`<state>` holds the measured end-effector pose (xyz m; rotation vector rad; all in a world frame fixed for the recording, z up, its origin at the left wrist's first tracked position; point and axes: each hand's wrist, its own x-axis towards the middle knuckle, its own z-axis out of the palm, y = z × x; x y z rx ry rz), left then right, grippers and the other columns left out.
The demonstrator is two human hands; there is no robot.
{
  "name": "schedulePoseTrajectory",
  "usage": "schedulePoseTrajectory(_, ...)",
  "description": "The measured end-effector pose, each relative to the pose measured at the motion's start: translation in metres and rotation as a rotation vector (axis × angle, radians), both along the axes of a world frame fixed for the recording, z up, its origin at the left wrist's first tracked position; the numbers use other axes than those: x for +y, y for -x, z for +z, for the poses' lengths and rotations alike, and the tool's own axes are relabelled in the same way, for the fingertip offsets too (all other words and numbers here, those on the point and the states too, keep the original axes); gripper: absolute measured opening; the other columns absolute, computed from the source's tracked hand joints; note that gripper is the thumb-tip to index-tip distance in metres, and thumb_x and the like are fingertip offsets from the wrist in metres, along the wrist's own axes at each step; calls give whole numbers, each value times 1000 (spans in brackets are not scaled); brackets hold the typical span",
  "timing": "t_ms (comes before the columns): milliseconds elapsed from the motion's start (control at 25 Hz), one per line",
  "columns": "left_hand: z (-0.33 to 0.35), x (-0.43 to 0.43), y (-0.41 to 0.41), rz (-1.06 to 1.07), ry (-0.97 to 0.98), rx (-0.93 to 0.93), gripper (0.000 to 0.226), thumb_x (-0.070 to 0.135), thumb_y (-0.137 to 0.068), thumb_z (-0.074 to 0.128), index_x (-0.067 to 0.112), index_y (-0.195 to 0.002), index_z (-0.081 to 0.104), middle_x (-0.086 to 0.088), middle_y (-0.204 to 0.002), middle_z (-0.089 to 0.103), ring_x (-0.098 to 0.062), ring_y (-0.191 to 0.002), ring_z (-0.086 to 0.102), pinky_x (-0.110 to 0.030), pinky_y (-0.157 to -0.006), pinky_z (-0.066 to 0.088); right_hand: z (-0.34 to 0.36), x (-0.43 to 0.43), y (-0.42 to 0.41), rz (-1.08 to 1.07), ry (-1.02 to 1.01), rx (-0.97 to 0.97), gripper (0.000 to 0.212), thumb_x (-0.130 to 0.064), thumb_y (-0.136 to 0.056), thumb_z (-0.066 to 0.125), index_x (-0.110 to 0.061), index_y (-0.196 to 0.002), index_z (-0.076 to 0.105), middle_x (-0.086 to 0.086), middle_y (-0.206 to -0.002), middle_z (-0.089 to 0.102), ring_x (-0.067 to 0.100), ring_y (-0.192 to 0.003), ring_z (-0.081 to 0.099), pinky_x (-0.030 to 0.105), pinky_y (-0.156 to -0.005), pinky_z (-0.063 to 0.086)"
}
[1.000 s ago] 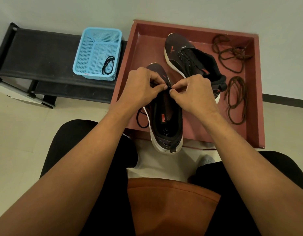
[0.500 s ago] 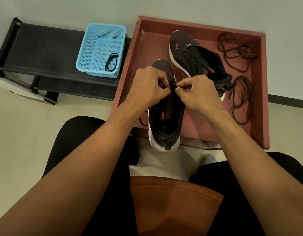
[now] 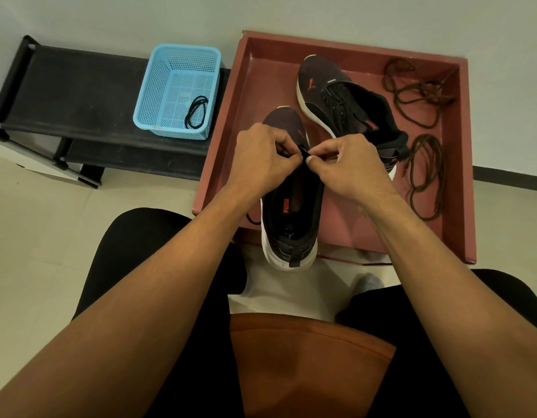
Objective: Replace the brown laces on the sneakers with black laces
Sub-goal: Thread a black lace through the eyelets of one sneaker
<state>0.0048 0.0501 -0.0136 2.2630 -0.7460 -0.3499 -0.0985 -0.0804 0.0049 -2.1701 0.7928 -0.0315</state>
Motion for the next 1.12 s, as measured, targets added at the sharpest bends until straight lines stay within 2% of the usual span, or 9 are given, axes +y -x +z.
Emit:
schedulePoseTrajectory(200, -1, -2, 2, 13, -38, -8, 5, 27, -86, 84, 28, -91, 83, 15, -80, 72, 3, -74, 65, 0, -63, 42, -8, -3, 0, -39, -134, -44, 17, -29, -97, 66, -25, -97, 82, -6, -83, 79, 11, -84, 76, 43, -88, 63)
schedulePoseTrajectory(320, -1, -2, 0, 15, -41, -29, 7, 29, -85, 85, 29, -92, 83, 11, -89, 77, -2, -82, 68, -7, -73, 48, -14, -2, -1, 25, 38, -63, 14, -20, -97, 70, -20, -105, 81, -5, -93, 79, 8, -86, 74, 38, -91, 61)
schedulePoseTrajectory(480, 0, 1, -2, 17, -57, -91, 10, 33, -84, 85, 32, -94, 83, 11, -94, 77, -6, -87, 70, -27, -84, 58, -15, 2, -3, 72, 184, -110, 7, -20, -94, 73, -21, -95, 80, -4, -82, 76, 16, -77, 73, 41, -82, 62)
schedulePoseTrajectory(600, 2, 1, -3, -18, -86, -116, 13, 37, -82, 87, 34, -94, 83, 14, -88, 73, -8, -88, 68, -34, -87, 58, -13, 3, -2, 101, 238, -91, 7, -22, -94, 69, -20, -93, 76, -4, -78, 72, 17, -74, 69, 42, -77, 61)
schedulePoseTrajectory(720, 5, 3, -5, 2, -174, -203, 20, 49, -77, 87, 39, -93, 80, 13, -91, 68, -15, -103, 58, -40, -89, 52, -8, 4, 0, 90, 275, -95, 8, -21, -95, 62, -14, -92, 66, 1, -77, 67, 23, -71, 65, 45, -70, 59)
schedulePoseTrajectory(840, 8, 6, -6, 27, -225, -216, 24, 51, -76, 88, 38, -96, 80, 9, -97, 63, -20, -109, 53, -43, -88, 51, -2, 3, 5, 124, 328, 67, 12, -20, -97, 56, -8, -98, 59, 15, -87, 66, 38, -80, 64, 51, -73, 56)
schedulePoseTrajectory(920, 9, 6, -7, 23, -238, -224, 25, 51, -75, 88, 38, -95, 80, 9, -97, 63, -20, -111, 52, -45, -89, 52, 3, 2, 9, 181, 365, 282, 15, -18, -98, 54, -7, -106, 59, 22, -99, 64, 43, -86, 63, 46, -73, 53)
schedulePoseTrajectory(1040, 9, 6, -7, 26, -247, -216, 24, 52, -75, 88, 38, -93, 80, 10, -97, 63, -20, -112, 52, -46, -90, 52, 9, 2, 12, 293, 291, 630, 19, -16, -102, 54, -4, -114, 62, 12, -86, 60, 25, -63, 61, 28, -55, 43)
schedulePoseTrajectory(1120, 8, 6, -7, 23, -247, -213, 23, 51, -77, 87, 39, -95, 80, 11, -98, 63, -20, -113, 51, -44, -90, 51, 7, -1, 12, 299, 229, 664, 19, -18, -102, 56, -4, -109, 67, 7, -78, 65, 20, -50, 65, 24, -50, 44)
